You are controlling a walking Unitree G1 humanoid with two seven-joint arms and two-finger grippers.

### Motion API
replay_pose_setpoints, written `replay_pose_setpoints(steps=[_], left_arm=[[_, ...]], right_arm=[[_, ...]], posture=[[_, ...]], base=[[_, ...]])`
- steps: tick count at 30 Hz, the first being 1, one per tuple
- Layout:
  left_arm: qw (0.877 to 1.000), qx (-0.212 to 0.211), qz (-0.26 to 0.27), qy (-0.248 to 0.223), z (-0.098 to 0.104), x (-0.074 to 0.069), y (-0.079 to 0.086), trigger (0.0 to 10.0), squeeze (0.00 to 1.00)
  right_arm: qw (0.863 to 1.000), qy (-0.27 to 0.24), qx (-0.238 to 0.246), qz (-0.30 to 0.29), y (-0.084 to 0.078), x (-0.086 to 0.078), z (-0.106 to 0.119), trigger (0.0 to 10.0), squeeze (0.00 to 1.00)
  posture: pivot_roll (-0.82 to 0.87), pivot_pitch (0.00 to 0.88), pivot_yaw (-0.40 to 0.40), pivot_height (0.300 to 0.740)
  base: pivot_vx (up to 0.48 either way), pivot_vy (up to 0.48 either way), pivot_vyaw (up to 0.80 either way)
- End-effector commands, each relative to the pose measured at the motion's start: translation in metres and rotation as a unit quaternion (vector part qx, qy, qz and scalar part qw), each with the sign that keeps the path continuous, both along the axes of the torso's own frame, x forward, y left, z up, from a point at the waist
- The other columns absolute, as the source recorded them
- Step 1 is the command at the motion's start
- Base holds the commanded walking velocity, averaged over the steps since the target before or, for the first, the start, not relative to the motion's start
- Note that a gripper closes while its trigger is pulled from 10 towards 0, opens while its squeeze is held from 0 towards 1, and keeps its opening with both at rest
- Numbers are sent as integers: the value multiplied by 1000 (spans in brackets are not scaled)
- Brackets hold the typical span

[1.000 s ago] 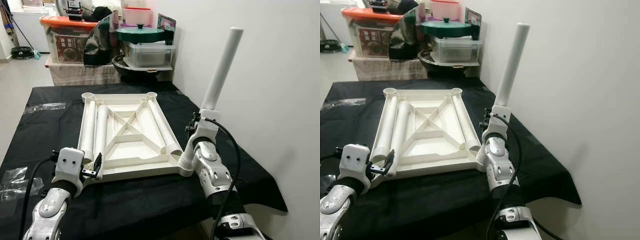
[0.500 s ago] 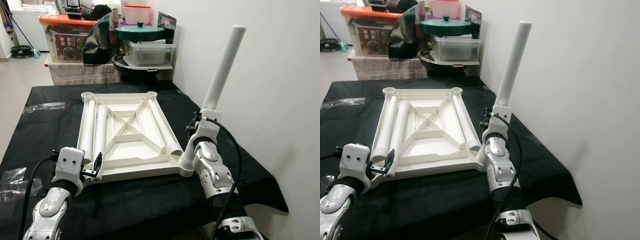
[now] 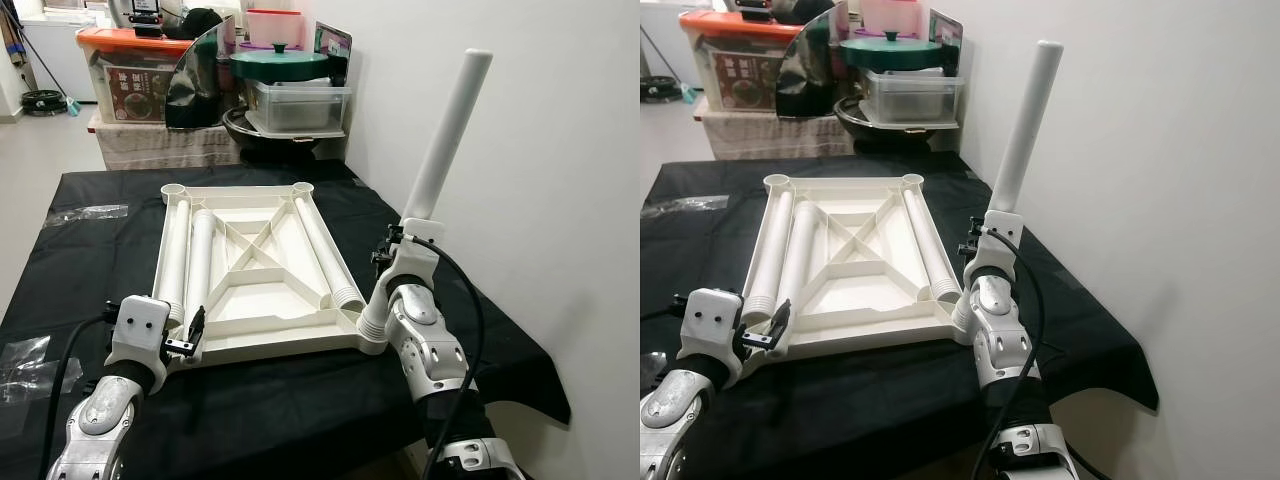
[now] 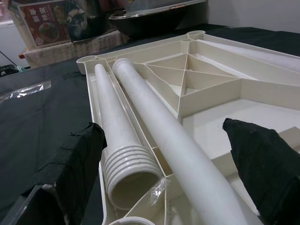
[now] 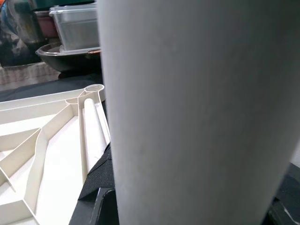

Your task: Building children table

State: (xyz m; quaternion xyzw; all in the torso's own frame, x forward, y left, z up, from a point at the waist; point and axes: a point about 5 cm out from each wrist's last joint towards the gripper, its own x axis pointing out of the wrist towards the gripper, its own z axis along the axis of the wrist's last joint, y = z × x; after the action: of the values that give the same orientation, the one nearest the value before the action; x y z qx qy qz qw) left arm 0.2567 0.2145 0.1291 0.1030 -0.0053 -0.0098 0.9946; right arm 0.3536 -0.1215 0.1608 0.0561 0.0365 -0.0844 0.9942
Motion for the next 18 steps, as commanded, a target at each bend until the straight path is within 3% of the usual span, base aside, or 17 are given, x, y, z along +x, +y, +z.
replay_pose_setpoints(steps=[1,18], left_arm=[[1000,8,-7,0,0,2,-2,10000,0],[1000,7,-9,-1,0,3,-3,10000,0]], right_arm=[[997,78,-6,-21,-9,-8,-32,10000,0],[998,51,-8,-25,-9,-8,-22,10000,0]], posture=[[79,0,-85,740],[77,0,-84,740]], base=[[0,0,0],[0,0,0]])
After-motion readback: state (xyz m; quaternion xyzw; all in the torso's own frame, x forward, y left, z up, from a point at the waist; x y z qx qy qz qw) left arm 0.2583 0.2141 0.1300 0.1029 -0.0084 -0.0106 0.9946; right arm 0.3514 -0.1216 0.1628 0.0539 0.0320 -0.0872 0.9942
